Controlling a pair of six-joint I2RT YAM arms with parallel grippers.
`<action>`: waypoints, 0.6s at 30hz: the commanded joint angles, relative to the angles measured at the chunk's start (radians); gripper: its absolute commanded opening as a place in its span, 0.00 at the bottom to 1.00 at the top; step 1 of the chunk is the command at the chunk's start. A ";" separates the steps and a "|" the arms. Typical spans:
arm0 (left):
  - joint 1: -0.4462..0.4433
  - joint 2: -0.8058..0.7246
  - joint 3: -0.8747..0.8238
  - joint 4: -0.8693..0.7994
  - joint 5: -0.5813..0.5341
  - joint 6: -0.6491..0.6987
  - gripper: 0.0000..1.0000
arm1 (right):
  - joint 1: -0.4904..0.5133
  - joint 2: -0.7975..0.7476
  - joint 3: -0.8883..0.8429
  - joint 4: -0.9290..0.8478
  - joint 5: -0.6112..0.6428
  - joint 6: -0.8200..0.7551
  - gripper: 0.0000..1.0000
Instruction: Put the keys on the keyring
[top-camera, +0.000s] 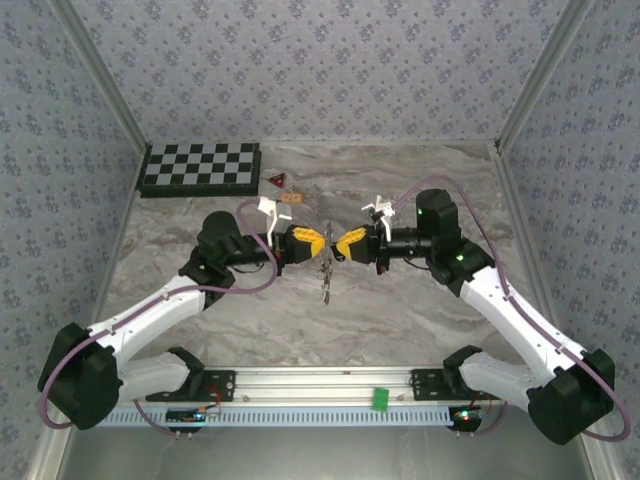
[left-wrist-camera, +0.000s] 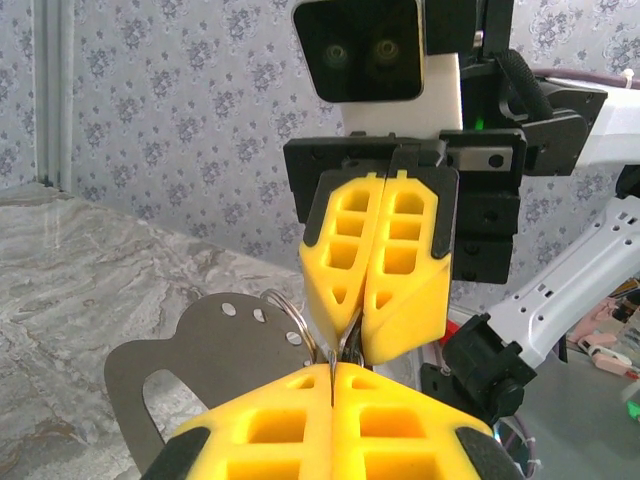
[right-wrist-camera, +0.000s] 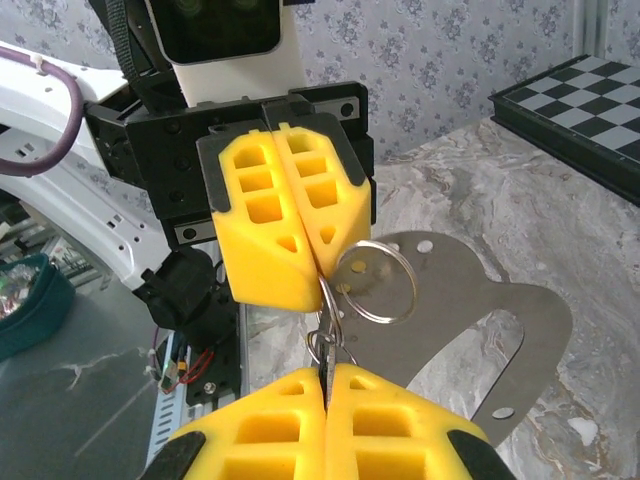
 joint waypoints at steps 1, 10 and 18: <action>-0.007 -0.013 0.058 0.007 0.046 0.023 0.00 | -0.005 -0.002 0.059 -0.070 0.009 -0.048 0.00; -0.014 0.003 0.077 -0.047 0.086 0.054 0.00 | -0.002 0.019 0.108 -0.129 0.038 -0.090 0.00; -0.018 0.012 0.090 -0.069 0.093 0.069 0.00 | 0.008 0.031 0.123 -0.148 0.029 -0.110 0.00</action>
